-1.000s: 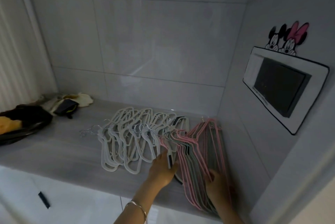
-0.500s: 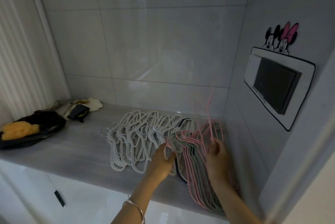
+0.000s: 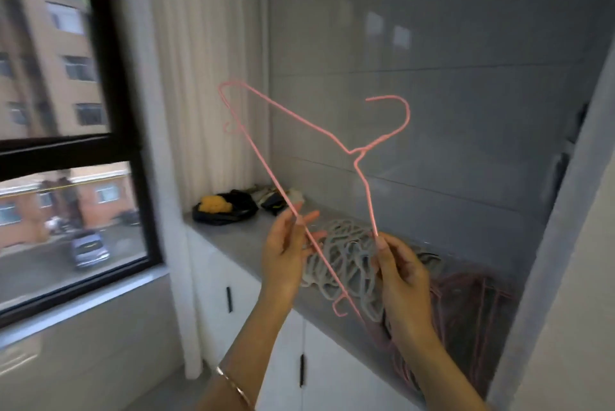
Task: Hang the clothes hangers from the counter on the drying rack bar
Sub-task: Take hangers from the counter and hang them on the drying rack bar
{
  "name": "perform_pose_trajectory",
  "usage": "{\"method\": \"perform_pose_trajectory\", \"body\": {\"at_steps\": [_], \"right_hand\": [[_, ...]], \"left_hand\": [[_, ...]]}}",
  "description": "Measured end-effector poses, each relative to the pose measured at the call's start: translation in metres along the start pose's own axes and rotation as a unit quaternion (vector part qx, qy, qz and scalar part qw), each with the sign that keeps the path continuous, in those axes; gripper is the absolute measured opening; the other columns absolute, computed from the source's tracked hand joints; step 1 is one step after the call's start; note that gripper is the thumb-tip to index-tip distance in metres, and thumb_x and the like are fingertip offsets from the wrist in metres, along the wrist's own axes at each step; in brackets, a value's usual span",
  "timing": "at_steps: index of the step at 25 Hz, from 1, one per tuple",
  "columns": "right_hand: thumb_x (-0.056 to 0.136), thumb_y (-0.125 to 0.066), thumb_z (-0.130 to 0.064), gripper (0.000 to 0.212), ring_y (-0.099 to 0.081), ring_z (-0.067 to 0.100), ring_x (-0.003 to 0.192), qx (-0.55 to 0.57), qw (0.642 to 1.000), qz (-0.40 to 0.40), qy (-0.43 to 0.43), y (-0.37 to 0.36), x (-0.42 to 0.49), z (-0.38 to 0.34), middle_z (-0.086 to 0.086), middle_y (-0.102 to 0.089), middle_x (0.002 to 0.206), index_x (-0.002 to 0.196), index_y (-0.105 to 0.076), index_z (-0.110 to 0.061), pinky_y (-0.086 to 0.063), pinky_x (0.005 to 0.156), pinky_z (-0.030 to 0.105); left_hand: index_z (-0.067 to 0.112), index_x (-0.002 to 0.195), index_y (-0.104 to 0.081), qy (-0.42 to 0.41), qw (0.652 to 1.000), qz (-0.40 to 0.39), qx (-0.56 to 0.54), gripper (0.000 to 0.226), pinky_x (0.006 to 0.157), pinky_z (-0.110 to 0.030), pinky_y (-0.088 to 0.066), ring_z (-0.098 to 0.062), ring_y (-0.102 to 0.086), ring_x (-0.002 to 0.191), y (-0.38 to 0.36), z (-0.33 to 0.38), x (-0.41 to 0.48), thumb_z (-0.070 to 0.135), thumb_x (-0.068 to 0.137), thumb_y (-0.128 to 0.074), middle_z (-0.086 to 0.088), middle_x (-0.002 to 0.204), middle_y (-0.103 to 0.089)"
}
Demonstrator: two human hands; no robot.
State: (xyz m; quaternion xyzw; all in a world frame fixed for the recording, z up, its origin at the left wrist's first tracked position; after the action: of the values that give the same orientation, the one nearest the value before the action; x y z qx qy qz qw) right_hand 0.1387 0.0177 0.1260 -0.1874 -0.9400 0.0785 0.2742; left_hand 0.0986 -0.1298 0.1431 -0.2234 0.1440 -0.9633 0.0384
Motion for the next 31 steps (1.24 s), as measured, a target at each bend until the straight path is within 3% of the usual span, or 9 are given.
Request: {"method": "perform_pose_trajectory", "body": {"at_steps": [3, 6, 9, 13, 16, 19, 22, 27, 31], "right_hand": [[0.093, -0.049, -0.013, 0.019, -0.035, 0.008, 0.045, 0.079, 0.991, -0.106, -0.037, -0.021, -0.045, -0.036, -0.002, -0.047, 0.052, 0.086, -0.066, -0.019, -0.029, 0.041, 0.018], [0.094, -0.046, -0.016, 0.019, -0.041, 0.009, 0.044, 0.111, 0.970, -0.210, -0.056, -0.052, -0.090, -0.079, 0.000, -0.054, 0.054, 0.093, -0.064, -0.020, -0.035, 0.040, 0.018], [0.093, -0.045, -0.019, 0.019, -0.047, 0.010, 0.047, 0.144, 0.940, -0.304, -0.052, -0.091, -0.141, -0.121, 0.002, -0.058, 0.056, 0.098, -0.063, -0.021, -0.040, 0.042, 0.017], [0.088, -0.047, -0.025, 0.019, -0.047, 0.014, 0.048, 0.206, 0.889, -0.404, -0.063, -0.141, -0.217, -0.172, 0.005, -0.059, 0.057, 0.096, -0.064, -0.021, -0.041, 0.043, 0.021], [0.081, -0.049, -0.029, 0.023, -0.046, 0.017, 0.046, 0.248, 0.849, -0.463, -0.061, -0.170, -0.272, -0.206, 0.007, -0.057, 0.053, 0.094, -0.065, -0.019, -0.041, 0.044, 0.023], [0.078, -0.053, -0.024, 0.021, -0.044, 0.018, 0.042, 0.292, 0.811, -0.503, -0.066, -0.197, -0.331, -0.240, 0.007, -0.054, 0.048, 0.092, -0.067, -0.017, -0.040, 0.042, 0.022], [0.079, -0.054, -0.021, 0.023, -0.045, 0.015, 0.038, 0.290, 0.789, -0.539, -0.060, -0.226, -0.386, -0.269, 0.006, -0.053, 0.047, 0.098, -0.067, -0.017, -0.041, 0.040, 0.021], [0.091, -0.054, -0.016, 0.016, -0.043, 0.007, 0.040, 0.204, 0.806, -0.553, -0.059, -0.286, -0.459, -0.294, -0.002, -0.049, 0.046, 0.099, -0.067, -0.022, -0.039, 0.041, 0.018], [0.092, -0.054, -0.019, 0.016, -0.043, 0.011, 0.046, 0.158, 0.833, -0.526, -0.071, -0.333, -0.489, -0.297, 0.002, -0.048, 0.050, 0.092, -0.069, -0.025, -0.039, 0.047, 0.020]], "left_hand": [[0.021, 0.111, -0.058, -0.091, 0.992, 0.070, 0.045, 0.023, 0.061, -0.024, -0.056, -0.015, -0.069, 0.066, 0.035, 0.069, -0.062, 0.009, 0.096, -0.044, 0.004, 0.096, -0.072], [0.023, 0.108, -0.059, -0.155, 0.974, 0.139, 0.092, 0.024, 0.060, -0.023, -0.056, -0.015, -0.069, 0.066, 0.071, 0.135, -0.120, 0.010, 0.095, -0.043, 0.002, 0.098, -0.072], [0.015, 0.122, -0.049, -0.213, 0.941, 0.206, 0.165, 0.028, 0.060, -0.025, -0.057, -0.017, -0.070, 0.067, 0.111, 0.203, -0.177, 0.010, 0.095, -0.044, 0.003, 0.098, -0.073], [0.028, 0.120, -0.048, -0.258, 0.891, 0.297, 0.226, 0.029, 0.055, -0.024, -0.056, -0.014, -0.068, 0.062, 0.152, 0.282, -0.256, 0.014, 0.095, -0.045, 0.004, 0.096, -0.073], [0.022, 0.123, -0.049, -0.267, 0.856, 0.361, 0.255, 0.029, 0.053, -0.023, -0.055, -0.015, -0.067, 0.059, 0.189, 0.324, -0.311, 0.014, 0.095, -0.047, 0.004, 0.092, -0.074], [0.019, 0.123, -0.051, -0.247, 0.829, 0.419, 0.274, 0.029, 0.052, -0.024, -0.054, -0.017, -0.066, 0.055, 0.236, 0.361, -0.363, 0.013, 0.095, -0.050, 0.002, 0.089, -0.074], [0.016, 0.124, -0.048, -0.184, 0.838, 0.441, 0.262, 0.029, 0.049, -0.022, -0.054, -0.015, -0.066, 0.053, 0.290, 0.387, -0.401, 0.011, 0.095, -0.049, 0.000, 0.092, -0.072], [0.002, 0.111, -0.061, -0.010, 0.880, 0.425, 0.213, 0.022, 0.051, -0.021, -0.054, -0.014, -0.068, 0.056, 0.386, 0.406, -0.427, 0.010, 0.092, -0.057, -0.011, 0.080, -0.066], [0.006, 0.103, -0.059, 0.078, 0.899, 0.393, 0.178, 0.013, 0.056, -0.022, -0.056, -0.017, -0.067, 0.068, 0.442, 0.412, -0.419, 0.013, 0.093, -0.055, -0.012, 0.079, -0.060]]}}
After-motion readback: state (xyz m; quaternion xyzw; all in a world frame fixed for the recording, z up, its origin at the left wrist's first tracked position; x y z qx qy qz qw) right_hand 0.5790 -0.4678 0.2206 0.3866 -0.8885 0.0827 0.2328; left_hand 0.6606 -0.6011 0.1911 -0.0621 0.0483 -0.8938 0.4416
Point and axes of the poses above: each hand's wrist, its own x-axis towards the middle knuckle, its own y-axis out of the back of the hand, z = x × y, the point moved 2 cm from there along x, towards the middle knuckle
